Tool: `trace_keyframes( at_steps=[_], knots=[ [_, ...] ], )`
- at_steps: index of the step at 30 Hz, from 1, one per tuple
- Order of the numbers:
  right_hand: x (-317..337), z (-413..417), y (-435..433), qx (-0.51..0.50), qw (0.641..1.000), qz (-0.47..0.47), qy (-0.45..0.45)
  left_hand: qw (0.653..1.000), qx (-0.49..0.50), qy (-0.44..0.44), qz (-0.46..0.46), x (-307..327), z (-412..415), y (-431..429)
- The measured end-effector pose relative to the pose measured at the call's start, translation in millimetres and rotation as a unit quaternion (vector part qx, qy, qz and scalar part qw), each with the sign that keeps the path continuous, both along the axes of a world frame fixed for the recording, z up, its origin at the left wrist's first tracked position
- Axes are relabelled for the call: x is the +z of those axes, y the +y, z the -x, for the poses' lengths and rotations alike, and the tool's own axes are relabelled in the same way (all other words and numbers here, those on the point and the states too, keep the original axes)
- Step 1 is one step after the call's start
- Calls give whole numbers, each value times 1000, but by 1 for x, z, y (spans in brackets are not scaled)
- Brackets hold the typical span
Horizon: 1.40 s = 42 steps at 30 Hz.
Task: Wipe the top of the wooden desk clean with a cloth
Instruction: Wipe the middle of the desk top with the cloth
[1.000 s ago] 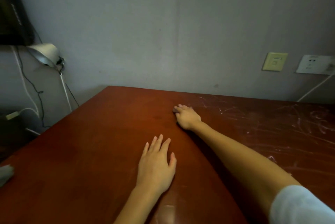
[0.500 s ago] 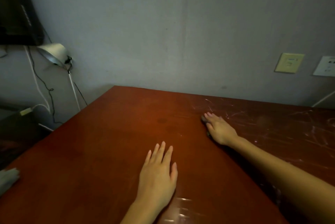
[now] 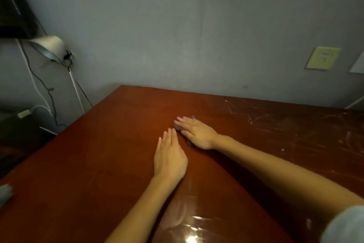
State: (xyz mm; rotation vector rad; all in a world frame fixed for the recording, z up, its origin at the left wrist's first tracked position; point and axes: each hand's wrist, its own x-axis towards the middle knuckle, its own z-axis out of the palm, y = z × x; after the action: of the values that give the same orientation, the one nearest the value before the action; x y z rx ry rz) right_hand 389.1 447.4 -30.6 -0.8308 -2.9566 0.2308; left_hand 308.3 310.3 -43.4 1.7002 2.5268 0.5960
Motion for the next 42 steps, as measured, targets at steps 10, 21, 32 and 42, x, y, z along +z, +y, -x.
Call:
trace_keyframes(
  at_steps=[10, 21, 32, 42],
  knots=[
    [6, -142, -12, -14, 999, 28, 8, 1000, -6, 7, 7, 0, 2, -3],
    [4, -40, 16, -181, 984, 4, 3, 1000, -4, 5, 12, 3, 1, -3],
    [3, -131, -33, -67, 998, -10, 18, 1000, -5, 17, 26, 4, 1, 6],
    [5, -133, 62, -275, 962, 4, 4, 990, -130, 39, 35, 4, -7, 49]
  ],
)
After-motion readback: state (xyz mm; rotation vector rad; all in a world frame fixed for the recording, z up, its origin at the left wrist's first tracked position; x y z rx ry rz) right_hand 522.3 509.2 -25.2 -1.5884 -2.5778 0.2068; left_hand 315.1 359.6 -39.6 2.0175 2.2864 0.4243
